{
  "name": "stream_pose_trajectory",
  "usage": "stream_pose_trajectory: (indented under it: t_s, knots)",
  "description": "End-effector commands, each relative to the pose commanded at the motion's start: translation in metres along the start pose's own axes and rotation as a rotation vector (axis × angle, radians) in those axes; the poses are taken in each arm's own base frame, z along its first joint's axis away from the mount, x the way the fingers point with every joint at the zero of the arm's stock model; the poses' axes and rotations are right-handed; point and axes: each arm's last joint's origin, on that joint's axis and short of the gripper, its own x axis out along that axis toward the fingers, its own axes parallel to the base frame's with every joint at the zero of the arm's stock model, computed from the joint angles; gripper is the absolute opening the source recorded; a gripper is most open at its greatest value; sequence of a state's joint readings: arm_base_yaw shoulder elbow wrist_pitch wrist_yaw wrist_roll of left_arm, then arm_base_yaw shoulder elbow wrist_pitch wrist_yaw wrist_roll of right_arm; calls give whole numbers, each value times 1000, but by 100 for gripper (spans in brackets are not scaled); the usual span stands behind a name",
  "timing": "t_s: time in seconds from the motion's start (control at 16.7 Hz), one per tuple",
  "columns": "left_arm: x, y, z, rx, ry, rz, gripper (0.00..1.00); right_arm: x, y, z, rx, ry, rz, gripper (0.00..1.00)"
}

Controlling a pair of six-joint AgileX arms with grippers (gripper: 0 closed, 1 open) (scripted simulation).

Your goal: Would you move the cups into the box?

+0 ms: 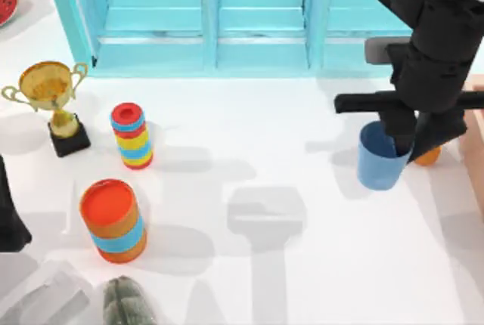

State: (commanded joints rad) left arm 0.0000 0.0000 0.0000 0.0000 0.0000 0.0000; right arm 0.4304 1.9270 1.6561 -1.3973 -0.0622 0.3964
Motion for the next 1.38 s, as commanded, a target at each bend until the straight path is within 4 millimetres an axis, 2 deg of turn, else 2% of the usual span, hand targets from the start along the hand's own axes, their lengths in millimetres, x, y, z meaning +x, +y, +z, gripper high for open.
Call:
stream_pose_trajectory:
  t_s: [0.12,0.24,0.42,0.6,0.78,0.96,1.26,1.38]
  knots:
    - [0,0,0,0,0,0,100,-5,-29,3,-19,37,22,0]
    - [0,0,0,0,0,0,100,-11,-66,6,-34,55,51,0]
    - [0,0,0,0,0,0,100,-21,-141,9,-23,30,88,0]
    - [0,0,0,0,0,0,100,-30,-217,-1,5,-35,87,0]
    - [0,0,0,0,0,0,100,-37,-268,-15,30,-96,46,0]
    - [0,0,0,0,0,0,100,-41,-290,-24,43,-129,11,0]
    - [0,0,0,0,0,0,100,-38,-290,-23,42,-121,13,0]
    - [0,0,0,0,0,0,100,-29,-289,-22,46,-122,14,0]
